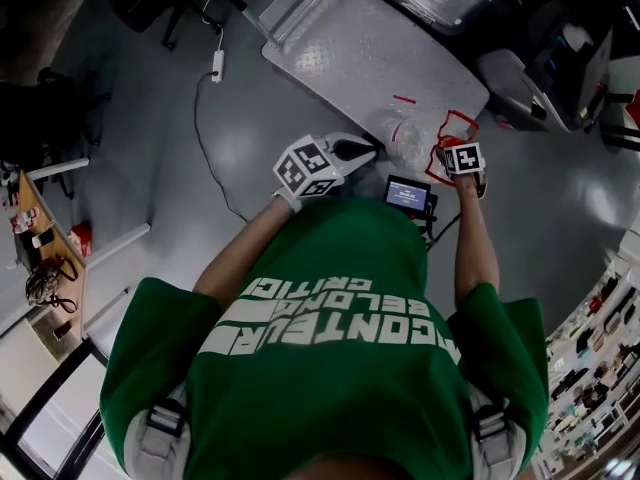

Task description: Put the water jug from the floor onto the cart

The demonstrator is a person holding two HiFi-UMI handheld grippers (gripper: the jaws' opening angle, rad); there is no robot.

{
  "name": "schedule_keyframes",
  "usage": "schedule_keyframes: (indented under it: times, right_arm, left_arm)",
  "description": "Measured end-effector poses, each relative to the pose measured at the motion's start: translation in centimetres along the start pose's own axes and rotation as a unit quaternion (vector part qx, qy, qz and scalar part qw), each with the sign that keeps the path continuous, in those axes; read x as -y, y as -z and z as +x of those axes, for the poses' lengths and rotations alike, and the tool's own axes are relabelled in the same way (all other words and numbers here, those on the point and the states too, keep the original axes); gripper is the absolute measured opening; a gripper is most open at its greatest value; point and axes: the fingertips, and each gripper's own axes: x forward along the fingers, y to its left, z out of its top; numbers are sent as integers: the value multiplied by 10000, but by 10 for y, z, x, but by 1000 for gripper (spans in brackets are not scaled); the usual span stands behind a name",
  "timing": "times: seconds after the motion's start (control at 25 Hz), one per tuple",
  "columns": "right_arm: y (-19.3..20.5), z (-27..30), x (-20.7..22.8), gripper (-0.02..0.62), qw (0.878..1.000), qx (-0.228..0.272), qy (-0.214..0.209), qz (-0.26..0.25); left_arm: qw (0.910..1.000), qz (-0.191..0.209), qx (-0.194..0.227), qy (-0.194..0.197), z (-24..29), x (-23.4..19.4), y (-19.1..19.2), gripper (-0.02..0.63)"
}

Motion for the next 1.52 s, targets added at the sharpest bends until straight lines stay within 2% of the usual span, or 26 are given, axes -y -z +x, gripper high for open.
schedule_keyframes:
  times: [0.48,0.64,0.72,0.84,1.08,1.32,1.52]
  right_arm:
    - [-82,53,28,305,9982,61,-21,-600]
    - [-94,71,36,305,9975,-93,12,-702]
    - [-95,77,47,305,9966,-301,156,-754]
    - [-110,87,49,305,9962,-198,54,-847]
    - [-116,104,63,305,9938,-485,283,-960]
    - [-131,125,62,305,9936,-351,172,-1056]
    - [-147,145,48,305,9933,-135,-209,-1129]
  left_arm:
    - [9979,-403,-27,-513,12,-42,-19,15]
    - [9959,-558,-33,-713,15,-53,-20,15]
    - [9946,-645,-32,-815,17,-58,-21,15]
    - [9930,-754,-23,-912,20,-64,-24,15]
    - [9892,-939,60,-1126,20,-75,-32,15]
    - [9843,-1136,36,-1348,23,-88,-36,15]
    - [9814,-1250,30,-1455,27,-95,-39,15]
